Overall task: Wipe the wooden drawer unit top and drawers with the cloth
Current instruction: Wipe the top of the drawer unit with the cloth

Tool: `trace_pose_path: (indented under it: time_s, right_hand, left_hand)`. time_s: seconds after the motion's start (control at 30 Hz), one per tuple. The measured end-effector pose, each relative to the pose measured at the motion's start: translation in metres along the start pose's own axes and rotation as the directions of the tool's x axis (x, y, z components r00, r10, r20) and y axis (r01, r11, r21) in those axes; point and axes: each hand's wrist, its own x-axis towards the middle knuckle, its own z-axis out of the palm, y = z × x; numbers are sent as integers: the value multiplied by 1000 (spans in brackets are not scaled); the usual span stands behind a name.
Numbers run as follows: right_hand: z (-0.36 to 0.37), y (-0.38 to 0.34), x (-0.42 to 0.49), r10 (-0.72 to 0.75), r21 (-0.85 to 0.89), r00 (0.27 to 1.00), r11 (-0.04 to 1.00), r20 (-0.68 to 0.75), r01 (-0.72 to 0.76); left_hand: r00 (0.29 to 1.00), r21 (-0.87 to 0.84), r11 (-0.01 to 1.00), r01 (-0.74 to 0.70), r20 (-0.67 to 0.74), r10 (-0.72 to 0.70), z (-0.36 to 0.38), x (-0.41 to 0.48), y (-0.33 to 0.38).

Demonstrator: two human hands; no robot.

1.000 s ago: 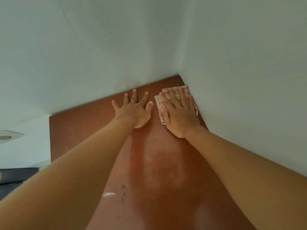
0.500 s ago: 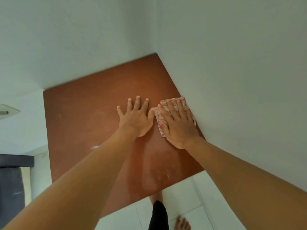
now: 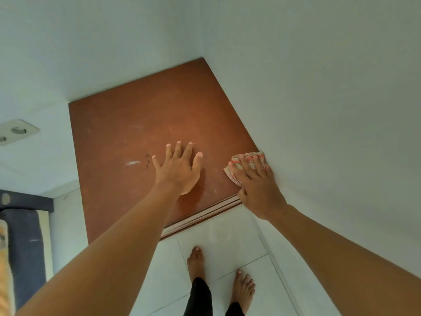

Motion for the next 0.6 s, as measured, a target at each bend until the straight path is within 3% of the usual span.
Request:
trace_pose_path:
  time_s: [0.2, 0.37, 0.47, 0.6]
  right_hand:
    - [15, 7, -39, -81, -72, 986, 995, -143, 71]
    - [42, 23, -97, -67, -124, 997, 990, -30, 63]
    - [47, 26, -131, -27, 50, 1000, 998, 12, 27]
    - [10, 2, -96, -150, 183, 971, 966, -184, 184]
  left_hand:
    - [1000, -22, 1000, 14, -20, -14, -3, -18, -10]
    - [1000, -34, 999, 17, -24, -18, -9, -26, -21]
    - [999, -34, 999, 17, -27, -18, -12, -23, -28]
    - [1000, -2, 1000, 14, -25, -14, -21, -10, -35]
